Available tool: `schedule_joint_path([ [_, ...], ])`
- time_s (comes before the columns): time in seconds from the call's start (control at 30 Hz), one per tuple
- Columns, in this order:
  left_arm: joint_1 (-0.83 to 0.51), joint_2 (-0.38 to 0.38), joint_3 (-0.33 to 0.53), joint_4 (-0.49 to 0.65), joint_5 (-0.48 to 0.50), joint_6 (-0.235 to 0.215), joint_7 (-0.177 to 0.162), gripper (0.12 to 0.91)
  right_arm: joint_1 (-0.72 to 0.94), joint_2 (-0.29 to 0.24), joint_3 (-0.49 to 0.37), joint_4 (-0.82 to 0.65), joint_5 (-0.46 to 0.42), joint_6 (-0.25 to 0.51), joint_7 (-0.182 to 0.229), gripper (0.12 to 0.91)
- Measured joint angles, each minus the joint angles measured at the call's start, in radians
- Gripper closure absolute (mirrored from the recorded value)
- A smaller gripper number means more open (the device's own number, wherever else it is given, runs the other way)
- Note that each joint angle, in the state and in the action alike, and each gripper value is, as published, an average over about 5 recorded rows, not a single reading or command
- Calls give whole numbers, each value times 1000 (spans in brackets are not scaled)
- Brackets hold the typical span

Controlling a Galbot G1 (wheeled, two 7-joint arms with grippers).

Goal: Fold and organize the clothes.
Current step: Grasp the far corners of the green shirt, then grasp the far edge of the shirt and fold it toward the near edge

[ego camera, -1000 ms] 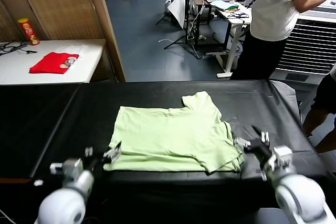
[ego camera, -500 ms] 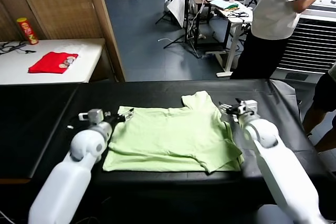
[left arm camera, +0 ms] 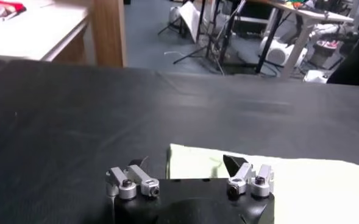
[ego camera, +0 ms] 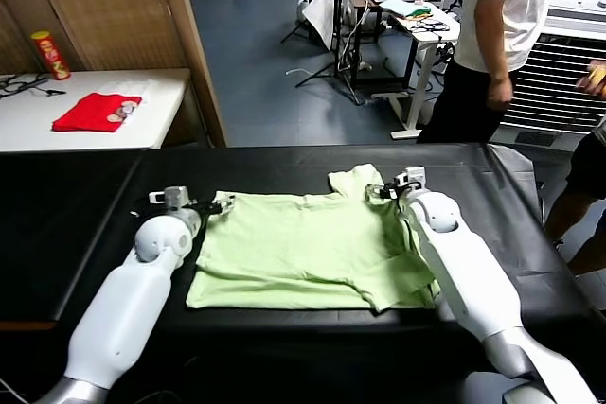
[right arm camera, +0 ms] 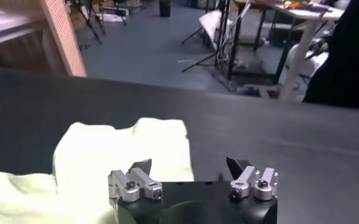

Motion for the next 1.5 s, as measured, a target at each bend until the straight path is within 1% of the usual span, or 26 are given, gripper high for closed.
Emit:
schedule_joint_path([
  [0.1,-3,-8,-4,17,1,-9,7,237,1,6,2,-2,0,-3,3,228],
  [0.13,-4,-10,-5,20,2,-10,9,255,0,8,4,-2,0,-5,4,235],
  [0.2,-4,-13,-5,24,6,-9,15,306,0,12,8,-2,1,-10,4,281],
  [0.23,-4,-15,-5,25,10,-9,17,354,-1,13,10,-2,2,-12,5,320],
  [0.3,-4,-18,-5,27,20,-8,25,442,-3,16,15,-1,3,-13,5,424],
  [0.33,-3,-19,-4,28,24,-7,28,504,-4,17,18,-1,3,-13,5,473],
  [0.37,-2,-21,-4,29,28,-8,31,551,-6,18,21,0,3,-12,5,540],
  [0.43,0,-24,-4,28,30,-8,35,650,-10,18,26,3,1,-7,5,639],
  [0.47,1,-26,-5,27,31,-8,36,700,-12,17,29,4,0,-3,5,706],
  [0.5,1,-28,-5,25,32,-9,37,742,-15,16,31,7,-1,3,5,755],
  [0.57,3,-31,-6,22,36,-11,38,817,-22,12,36,13,-2,23,0,843],
  [0.6,3,-32,-7,21,39,-13,39,854,-27,8,38,18,-2,36,-5,871],
  [0.7,8,-32,-14,15,54,-19,39,897,-44,-8,43,44,3,85,-29,901],
  [0.83,24,-20,-25,-11,67,-23,33,902,-75,-39,49,98,23,136,-47,903],
  [0.9,38,-8,-30,-38,71,-23,31,902,-94,-59,54,137,37,143,-48,903],
  [1.0,70,14,-40,-98,70,-19,28,902,-134,-96,66,213,67,135,-46,903],
  [1.07,100,30,-50,-151,65,-16,24,902,-172,-125,79,279,94,117,-36,903],
  [1.2,180,66,-79,-268,59,-15,13,902,-265,-188,113,419,139,63,3,903],
  [1.33,278,102,-111,-375,68,-16,5,902,-364,-239,144,542,156,20,34,903],
  [1.5,395,126,-148,-482,86,-17,-1,902,-477,-282,177,662,159,-27,64,903],
])
